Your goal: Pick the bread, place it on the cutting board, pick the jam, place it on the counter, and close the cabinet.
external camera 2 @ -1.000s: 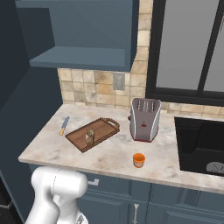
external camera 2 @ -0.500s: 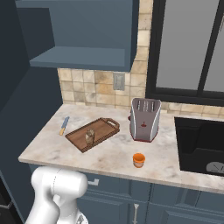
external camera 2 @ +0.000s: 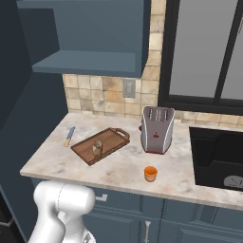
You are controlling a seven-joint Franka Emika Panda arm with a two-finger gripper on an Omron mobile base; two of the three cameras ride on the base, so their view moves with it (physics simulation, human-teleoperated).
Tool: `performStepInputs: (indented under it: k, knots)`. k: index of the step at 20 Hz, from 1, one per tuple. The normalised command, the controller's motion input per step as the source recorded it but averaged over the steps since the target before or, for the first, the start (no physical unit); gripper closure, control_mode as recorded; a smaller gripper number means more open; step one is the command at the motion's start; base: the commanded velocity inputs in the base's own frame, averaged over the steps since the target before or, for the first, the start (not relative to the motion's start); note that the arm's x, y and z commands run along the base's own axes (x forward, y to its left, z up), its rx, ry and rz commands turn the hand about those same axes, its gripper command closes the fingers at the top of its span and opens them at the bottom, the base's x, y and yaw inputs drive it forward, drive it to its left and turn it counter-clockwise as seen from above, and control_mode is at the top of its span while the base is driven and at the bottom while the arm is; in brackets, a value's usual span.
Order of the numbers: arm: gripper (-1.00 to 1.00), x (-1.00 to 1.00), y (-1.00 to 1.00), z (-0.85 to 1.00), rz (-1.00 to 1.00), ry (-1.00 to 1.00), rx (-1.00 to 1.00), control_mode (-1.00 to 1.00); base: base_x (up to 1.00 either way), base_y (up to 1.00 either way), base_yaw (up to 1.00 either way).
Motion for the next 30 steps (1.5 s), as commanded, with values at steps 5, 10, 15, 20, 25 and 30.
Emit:
performStepInputs:
  k: [5, 10, 15, 20, 25, 30]
  knots:
    - [-1.0, 0.57, 0.0, -0.09, 0.0, 0.0, 0.0, -1.0, 0.0, 0.0, 0.0]
    - [-1.0, 0.63, 0.0, -0.07, 0.0, 0.0, 0.0, -1.0, 0.0, 0.0, 0.0]
    - [-1.0, 0.66, -0.02, -0.06, 0.0, 0.0, 0.0, -1.0, 0.0, 0.0, 0.0]
    - [-1.0, 0.67, -0.11, -0.06, 0.0, 0.0, 0.0, -1.0, 0.0, 0.0, 0.0]
    - [-1.0, 0.68, -0.16, -0.08, 0.01, 0.0, 0.0, -1.0, 0.0, 0.0, 0.0]
    - [-1.0, 0.73, -0.2, -0.14, 0.08, 0.0, 0.0, -1.0, 0.0, 0.0, 0.0]
